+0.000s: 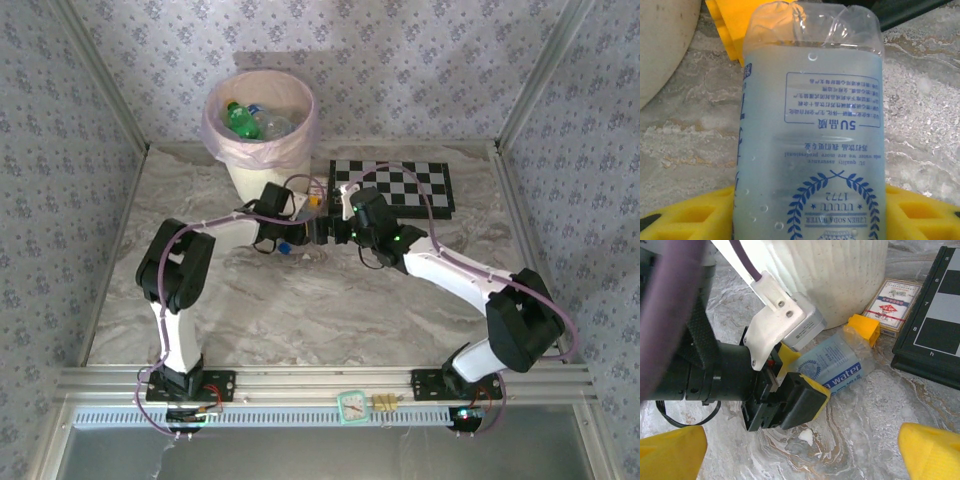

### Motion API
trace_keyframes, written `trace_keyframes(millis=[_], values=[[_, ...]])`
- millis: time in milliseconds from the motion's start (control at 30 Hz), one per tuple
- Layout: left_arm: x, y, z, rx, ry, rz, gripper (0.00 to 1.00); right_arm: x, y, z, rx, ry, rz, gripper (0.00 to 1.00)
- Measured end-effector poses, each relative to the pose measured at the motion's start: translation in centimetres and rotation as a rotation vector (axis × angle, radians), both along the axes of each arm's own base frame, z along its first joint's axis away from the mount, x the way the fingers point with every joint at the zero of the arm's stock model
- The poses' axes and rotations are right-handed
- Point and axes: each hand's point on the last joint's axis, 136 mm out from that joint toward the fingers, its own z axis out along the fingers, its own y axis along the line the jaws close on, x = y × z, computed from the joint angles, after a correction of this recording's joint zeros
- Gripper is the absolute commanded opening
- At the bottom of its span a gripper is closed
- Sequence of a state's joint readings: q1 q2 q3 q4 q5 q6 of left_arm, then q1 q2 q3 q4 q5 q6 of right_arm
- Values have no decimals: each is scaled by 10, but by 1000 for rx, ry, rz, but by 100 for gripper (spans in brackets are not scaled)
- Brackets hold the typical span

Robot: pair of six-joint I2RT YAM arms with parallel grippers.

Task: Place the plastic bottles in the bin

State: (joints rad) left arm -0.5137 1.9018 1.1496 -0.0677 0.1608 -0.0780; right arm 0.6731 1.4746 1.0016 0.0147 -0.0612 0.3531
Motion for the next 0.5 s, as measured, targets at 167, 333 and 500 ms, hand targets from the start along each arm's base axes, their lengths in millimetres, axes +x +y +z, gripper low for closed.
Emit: trace_keyframes(millis=[167, 333, 500], values=[[-24, 1, 7, -13, 7, -6, 53, 2, -10, 0, -4, -4, -34, 100], [-48, 3, 35, -70, -22, 10, 50, 7, -29, 6, 6, -19, -98, 100], [-64, 11, 76, -141, -84, 35, 49, 13, -52, 10, 29, -32, -174, 100]])
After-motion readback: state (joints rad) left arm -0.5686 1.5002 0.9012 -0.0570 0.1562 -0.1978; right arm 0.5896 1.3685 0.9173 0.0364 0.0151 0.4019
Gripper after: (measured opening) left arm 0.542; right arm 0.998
